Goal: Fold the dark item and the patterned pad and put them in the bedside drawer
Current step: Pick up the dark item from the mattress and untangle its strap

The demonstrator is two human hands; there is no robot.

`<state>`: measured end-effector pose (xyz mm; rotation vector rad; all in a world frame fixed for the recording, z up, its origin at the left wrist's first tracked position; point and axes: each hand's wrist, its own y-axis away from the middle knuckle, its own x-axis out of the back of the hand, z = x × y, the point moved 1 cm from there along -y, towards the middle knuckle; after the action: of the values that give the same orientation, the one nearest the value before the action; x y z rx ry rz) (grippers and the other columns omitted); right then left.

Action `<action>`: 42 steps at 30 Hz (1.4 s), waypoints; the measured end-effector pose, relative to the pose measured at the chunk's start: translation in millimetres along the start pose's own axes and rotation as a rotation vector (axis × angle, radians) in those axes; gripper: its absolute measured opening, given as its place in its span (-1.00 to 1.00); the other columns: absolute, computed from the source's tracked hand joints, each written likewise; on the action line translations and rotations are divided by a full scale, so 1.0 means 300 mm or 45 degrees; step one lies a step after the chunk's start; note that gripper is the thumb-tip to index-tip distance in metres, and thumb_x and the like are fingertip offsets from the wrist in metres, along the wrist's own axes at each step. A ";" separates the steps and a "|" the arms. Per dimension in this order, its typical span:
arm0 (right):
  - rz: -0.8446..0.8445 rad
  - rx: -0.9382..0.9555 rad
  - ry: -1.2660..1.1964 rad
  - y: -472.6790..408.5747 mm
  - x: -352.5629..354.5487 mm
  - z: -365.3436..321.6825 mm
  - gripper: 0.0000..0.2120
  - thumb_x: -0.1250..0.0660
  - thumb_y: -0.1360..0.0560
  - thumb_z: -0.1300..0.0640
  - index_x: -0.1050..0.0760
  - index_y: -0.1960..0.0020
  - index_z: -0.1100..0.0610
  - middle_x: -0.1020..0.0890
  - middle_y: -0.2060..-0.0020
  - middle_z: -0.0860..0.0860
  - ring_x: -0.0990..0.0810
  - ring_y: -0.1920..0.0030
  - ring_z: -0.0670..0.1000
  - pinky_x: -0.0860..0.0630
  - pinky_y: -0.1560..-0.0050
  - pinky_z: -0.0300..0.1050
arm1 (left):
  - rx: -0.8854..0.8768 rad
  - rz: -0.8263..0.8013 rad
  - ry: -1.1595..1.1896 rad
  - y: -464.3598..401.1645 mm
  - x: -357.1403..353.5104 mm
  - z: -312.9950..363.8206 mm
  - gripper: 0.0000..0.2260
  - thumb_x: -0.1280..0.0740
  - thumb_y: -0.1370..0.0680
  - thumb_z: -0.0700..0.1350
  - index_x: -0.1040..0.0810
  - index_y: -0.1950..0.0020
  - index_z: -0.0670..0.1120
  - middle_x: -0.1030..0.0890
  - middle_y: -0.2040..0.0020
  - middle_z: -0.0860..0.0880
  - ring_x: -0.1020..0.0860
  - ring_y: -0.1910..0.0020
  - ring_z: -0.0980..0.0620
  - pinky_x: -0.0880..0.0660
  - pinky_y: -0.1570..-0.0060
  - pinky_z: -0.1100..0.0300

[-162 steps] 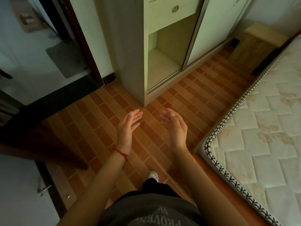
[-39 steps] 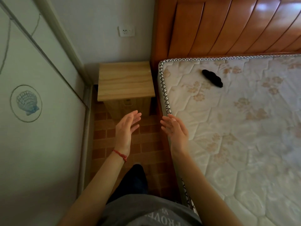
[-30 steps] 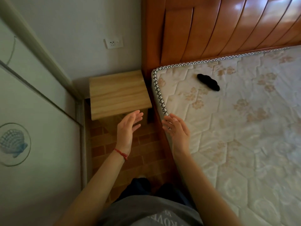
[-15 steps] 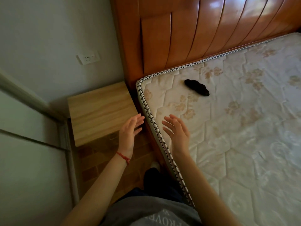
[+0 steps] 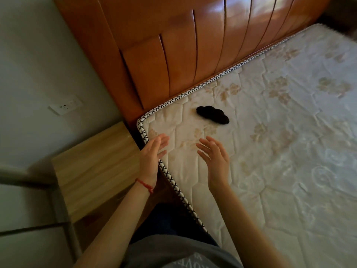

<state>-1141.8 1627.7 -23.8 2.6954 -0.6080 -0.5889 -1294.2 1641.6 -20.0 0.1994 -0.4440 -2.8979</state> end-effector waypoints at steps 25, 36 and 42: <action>0.690 0.072 -0.121 -0.489 -0.070 -0.066 -0.83 -0.19 -0.56 0.19 -0.55 -0.03 0.11 -0.67 0.06 0.09 -0.67 0.04 0.05 -0.59 0.00 -0.07 | 0.220 -0.556 -0.209 -0.727 -0.338 0.039 -0.77 -0.07 -0.63 -0.11 -0.50 -0.09 -0.08 -0.59 0.00 -0.01 -0.56 -0.01 0.09 -0.47 -0.02 0.18; 0.750 0.023 -0.055 -0.691 0.052 -0.058 -0.85 -0.20 -0.56 0.17 -0.55 0.00 0.07 -0.67 0.04 0.07 -0.66 0.03 0.05 -0.60 0.00 -0.11 | 0.266 -0.522 -0.283 -0.887 -0.482 -0.085 -0.79 -0.11 -0.61 -0.08 -0.51 -0.12 -0.05 -0.59 -0.07 -0.06 -0.55 -0.10 0.02 -0.48 -0.03 0.17; 0.775 -0.039 -0.037 -0.846 0.130 -0.013 -0.84 -0.21 -0.56 0.17 -0.54 -0.06 0.11 -0.65 0.00 0.12 -0.65 0.00 0.06 -0.58 -0.01 -0.10 | 0.287 -0.470 -0.328 -1.005 -0.539 -0.173 -0.77 -0.12 -0.61 -0.07 -0.51 -0.15 -0.09 -0.60 -0.07 -0.06 -0.56 -0.09 0.03 -0.48 -0.01 0.18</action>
<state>-1022.8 1828.7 -130.5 2.2911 -1.3365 -0.4574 -1182.9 1944.1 -145.7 -0.0702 -0.8635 -3.2440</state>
